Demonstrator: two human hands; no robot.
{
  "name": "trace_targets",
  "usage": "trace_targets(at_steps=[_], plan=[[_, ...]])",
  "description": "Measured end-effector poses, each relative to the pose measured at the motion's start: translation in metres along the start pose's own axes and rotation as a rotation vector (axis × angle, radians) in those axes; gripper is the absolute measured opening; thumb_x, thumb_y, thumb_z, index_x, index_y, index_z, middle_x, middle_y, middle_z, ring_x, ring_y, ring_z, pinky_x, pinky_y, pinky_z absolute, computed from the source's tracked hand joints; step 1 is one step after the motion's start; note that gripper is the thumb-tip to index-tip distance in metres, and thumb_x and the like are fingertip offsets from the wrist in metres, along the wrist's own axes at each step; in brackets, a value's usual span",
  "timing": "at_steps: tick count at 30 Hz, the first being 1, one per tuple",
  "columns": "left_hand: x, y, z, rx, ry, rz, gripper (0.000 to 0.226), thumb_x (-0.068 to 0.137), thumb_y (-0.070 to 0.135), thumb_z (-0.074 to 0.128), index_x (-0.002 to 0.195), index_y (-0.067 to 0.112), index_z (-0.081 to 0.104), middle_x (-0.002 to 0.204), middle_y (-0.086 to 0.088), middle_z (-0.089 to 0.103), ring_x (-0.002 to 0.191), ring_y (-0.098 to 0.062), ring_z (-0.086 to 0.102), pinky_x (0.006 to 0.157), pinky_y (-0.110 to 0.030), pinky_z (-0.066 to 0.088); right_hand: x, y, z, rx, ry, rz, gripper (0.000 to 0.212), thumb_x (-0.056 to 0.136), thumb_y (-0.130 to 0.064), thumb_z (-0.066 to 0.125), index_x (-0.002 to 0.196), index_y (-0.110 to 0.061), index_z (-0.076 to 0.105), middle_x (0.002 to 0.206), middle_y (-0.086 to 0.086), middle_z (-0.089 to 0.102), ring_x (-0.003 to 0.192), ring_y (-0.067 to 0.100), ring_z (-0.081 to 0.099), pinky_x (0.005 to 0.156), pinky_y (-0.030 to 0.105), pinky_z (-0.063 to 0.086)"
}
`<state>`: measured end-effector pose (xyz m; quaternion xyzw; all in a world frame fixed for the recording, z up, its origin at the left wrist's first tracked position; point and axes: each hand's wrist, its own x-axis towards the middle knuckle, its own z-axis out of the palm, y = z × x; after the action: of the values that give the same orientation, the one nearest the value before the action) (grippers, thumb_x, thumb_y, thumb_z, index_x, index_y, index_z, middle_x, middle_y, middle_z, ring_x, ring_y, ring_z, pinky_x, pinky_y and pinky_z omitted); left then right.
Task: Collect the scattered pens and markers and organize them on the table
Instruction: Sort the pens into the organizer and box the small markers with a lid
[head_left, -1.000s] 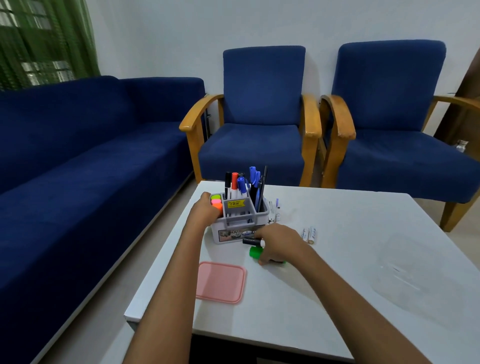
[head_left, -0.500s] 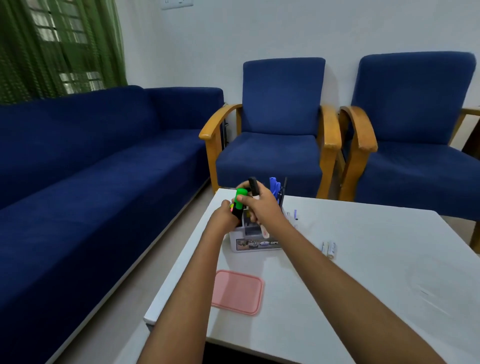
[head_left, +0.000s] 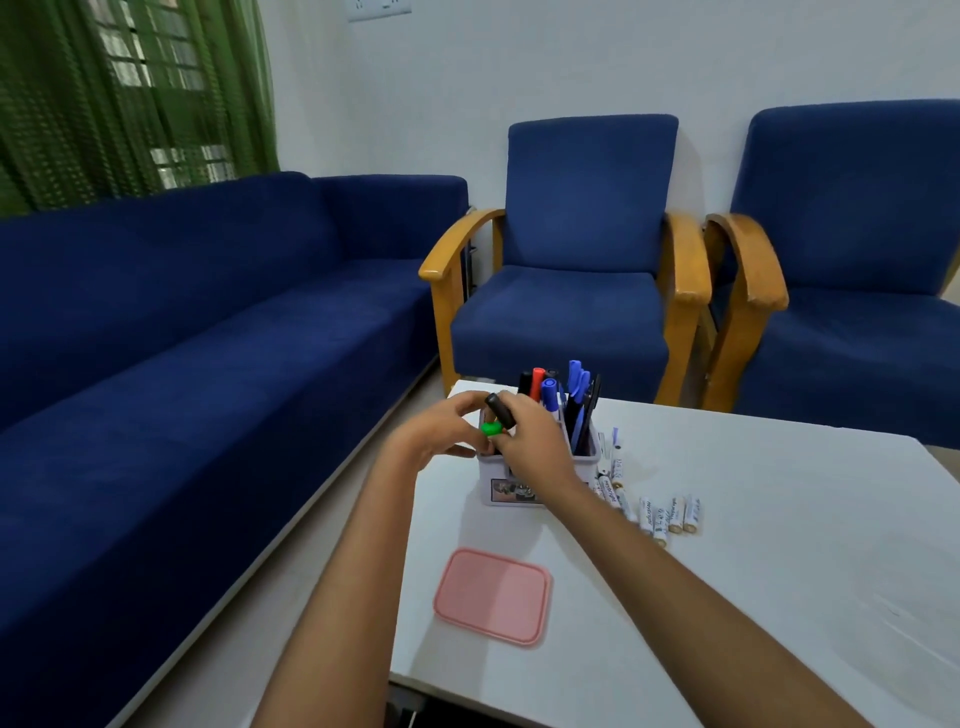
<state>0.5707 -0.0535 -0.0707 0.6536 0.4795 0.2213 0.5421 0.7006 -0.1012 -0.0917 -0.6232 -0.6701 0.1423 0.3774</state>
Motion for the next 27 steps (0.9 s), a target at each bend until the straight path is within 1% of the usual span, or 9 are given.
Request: trace_targets(at_steps=[6,9,12,15,17,18,20,24,27], plan=[[0.004,0.001,-0.009,0.002,-0.082,0.001,0.053,0.075,-0.011,0.066,0.116,0.021,0.057,0.136,-0.001,0.049,0.110,-0.025,0.062,0.092,-0.033,0.054,0.008,-0.009,-0.008,-0.261,-0.068,-0.001,0.039,0.090,-0.017,0.062,0.128,-0.020,0.057,0.115,0.005,0.059,0.101,0.025,0.060,0.086,0.030,0.049],[0.007,0.006,-0.007,0.035,-0.071,-0.039,0.059,0.074,-0.014,0.065,0.122,0.019,0.056,0.137,0.000,0.047,0.114,-0.027,0.059,0.092,-0.035,0.053,0.017,-0.014,-0.018,-0.276,-0.161,0.103,0.029,0.092,-0.018,0.059,0.119,-0.012,0.063,0.095,0.008,0.059,0.085,0.023,0.059,0.080,0.031,0.050],[0.010,0.009,0.004,0.111,0.011,-0.076,0.070,0.078,-0.014,0.062,0.137,0.019,0.044,0.138,-0.004,0.045,0.119,-0.028,0.054,0.096,-0.036,0.051,0.022,-0.013,-0.027,0.097,-0.130,0.183,0.025,0.090,-0.029,0.061,0.106,-0.010,0.065,0.082,0.003,0.057,0.074,0.018,0.055,0.069,0.029,0.047],[0.010,0.005,0.012,0.120,0.038,-0.063,0.070,0.082,-0.011,0.061,0.140,0.021,0.039,0.140,-0.006,0.042,0.122,-0.028,0.050,0.095,-0.035,0.050,0.020,-0.017,-0.039,0.860,0.046,0.294,0.035,0.092,-0.041,0.055,0.093,-0.007,0.064,0.069,0.003,0.053,0.053,0.010,0.046,0.047,0.021,0.040],[0.009,0.003,0.013,0.107,0.045,-0.058,0.070,0.082,-0.009,0.062,0.141,0.022,0.038,0.141,-0.006,0.041,0.122,-0.027,0.048,0.094,-0.035,0.050,0.024,-0.022,-0.045,1.265,0.122,0.304,0.047,0.095,-0.047,0.045,0.081,-0.006,0.065,0.056,0.001,0.050,0.045,0.008,0.043,0.042,0.018,0.035],[0.008,0.003,0.013,0.109,0.051,-0.059,0.071,0.082,-0.008,0.063,0.141,0.022,0.038,0.141,-0.006,0.041,0.122,-0.026,0.048,0.094,-0.034,0.050,0.025,-0.023,-0.045,1.370,0.144,0.299,0.052,0.096,-0.049,0.041,0.076,-0.006,0.064,0.052,0.000,0.050,0.045,0.008,0.043,0.043,0.018,0.036],[0.007,0.004,0.014,0.115,0.055,-0.063,0.072,0.082,-0.008,0.064,0.142,0.022,0.037,0.140,-0.005,0.040,0.122,-0.026,0.047,0.094,-0.035,0.050,0.026,-0.026,-0.037,1.439,0.174,0.290,0.054,0.096,-0.049,0.040,0.071,-0.008,0.062,0.051,0.000,0.052,0.047,0.009,0.045,0.046,0.020,0.037],[0.008,0.003,0.012,0.067,0.038,-0.076,0.074,0.081,-0.009,0.064,0.142,0.023,0.037,0.141,-0.005,0.042,0.123,-0.026,0.048,0.094,-0.035,0.050,0.018,-0.024,-0.015,1.394,0.269,0.380,0.042,0.095,-0.040,0.049,0.060,-0.019,0.060,0.053,-0.005,0.056,0.050,0.007,0.051,0.053,0.022,0.043],[0.009,0.000,0.009,-0.007,0.000,-0.104,0.074,0.081,-0.011,0.063,0.142,0.024,0.038,0.141,-0.004,0.041,0.126,-0.026,0.046,0.093,-0.035,0.049,0.017,-0.020,-0.012,1.224,0.289,0.378,0.026,0.094,-0.031,0.053,0.071,-0.020,0.059,0.063,-0.003,0.057,0.058,0.008,0.055,0.063,0.027,0.049]])
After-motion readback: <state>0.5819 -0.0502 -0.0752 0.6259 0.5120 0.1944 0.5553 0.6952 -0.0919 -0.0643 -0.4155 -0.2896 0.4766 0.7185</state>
